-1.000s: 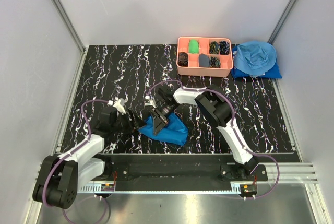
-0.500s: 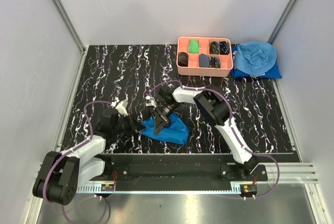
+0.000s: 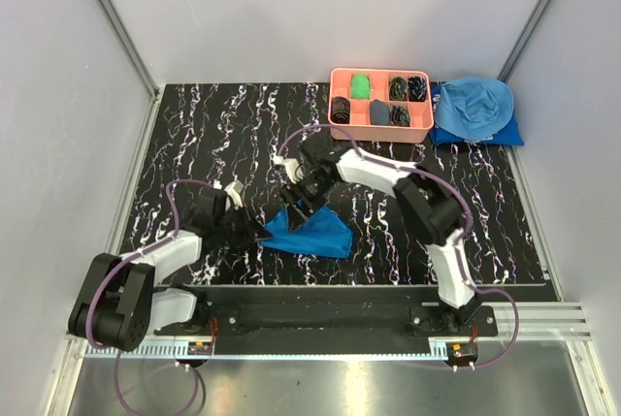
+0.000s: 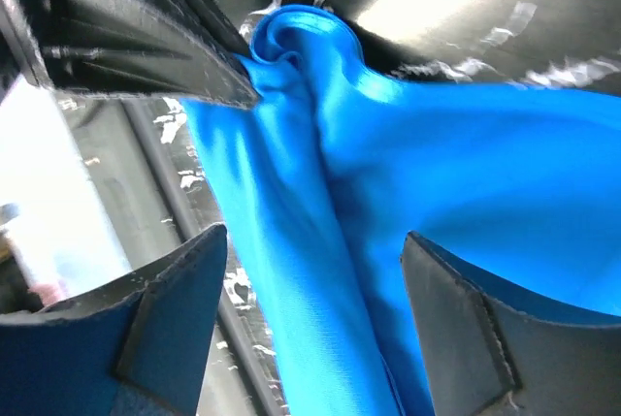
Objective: Fold the napkin, place the utensils inside, and roll it up
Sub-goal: Roll the napkin with the utensil
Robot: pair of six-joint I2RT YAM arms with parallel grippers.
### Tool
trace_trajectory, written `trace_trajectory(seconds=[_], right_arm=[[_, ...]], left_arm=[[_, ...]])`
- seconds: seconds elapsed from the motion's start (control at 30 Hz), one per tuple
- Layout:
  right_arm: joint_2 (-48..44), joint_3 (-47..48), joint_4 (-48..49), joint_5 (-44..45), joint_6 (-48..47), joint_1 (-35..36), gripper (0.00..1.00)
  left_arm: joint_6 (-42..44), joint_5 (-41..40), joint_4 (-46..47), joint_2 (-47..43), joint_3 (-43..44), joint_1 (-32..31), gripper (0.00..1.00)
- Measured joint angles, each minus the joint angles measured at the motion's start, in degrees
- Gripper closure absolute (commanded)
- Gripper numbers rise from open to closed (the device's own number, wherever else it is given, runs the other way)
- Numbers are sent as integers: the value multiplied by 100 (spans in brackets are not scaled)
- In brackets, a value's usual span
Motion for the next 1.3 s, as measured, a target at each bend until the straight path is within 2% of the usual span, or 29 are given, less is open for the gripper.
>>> trace_trajectory(seconds=[0.17, 0.33, 0.47, 0.7, 0.77, 0.83, 0.9, 0.97, 1.03, 1.07, 1.1, 1.17, 1.3], right_arm=[[-1488, -1436, 1075, 1405, -157, 269, 15], [-2439, -2697, 2221, 2898, -538, 1429, 14], [-2476, -3174, 2734, 3707, -785, 2129, 15], [-2100, -3250, 3163, 4666, -1043, 2214, 19], [-2004, -3217, 3294, 4782, -1073, 2208, 21], [-1937, -3187, 3388, 4822, -1086, 2201, 32], [-1878, -3136, 3407, 4784, -1093, 2194, 48], [-1812, -3080, 3386, 4649, -1069, 2170, 54], [-1742, -2986, 3296, 4474, -1008, 2120, 59], [-1716, -2933, 3226, 4343, -986, 2076, 60], [-1694, -2898, 3171, 4207, -960, 2024, 62], [-1661, -2839, 3064, 3871, -861, 1891, 65], [-1587, -2715, 2924, 3161, -647, 1561, 67]], left_arm=[[52, -9, -455, 240, 328, 0, 100], [63, 9, -658, 439, 511, 0, 100], [63, 24, -756, 481, 577, 0, 100], [90, 24, -874, 483, 619, 0, 100], [107, 26, -879, 483, 619, 0, 100], [127, 31, -887, 483, 623, 0, 100], [170, 28, -929, 487, 651, 0, 100], [214, 31, -949, 507, 673, 0, 89], [260, 22, -964, 525, 704, 2, 73], [280, 13, -981, 525, 717, 2, 58], [315, 4, -1005, 525, 739, 2, 52], [354, -22, -1088, 494, 787, 7, 42], [409, -238, -1266, 179, 831, 7, 33]])
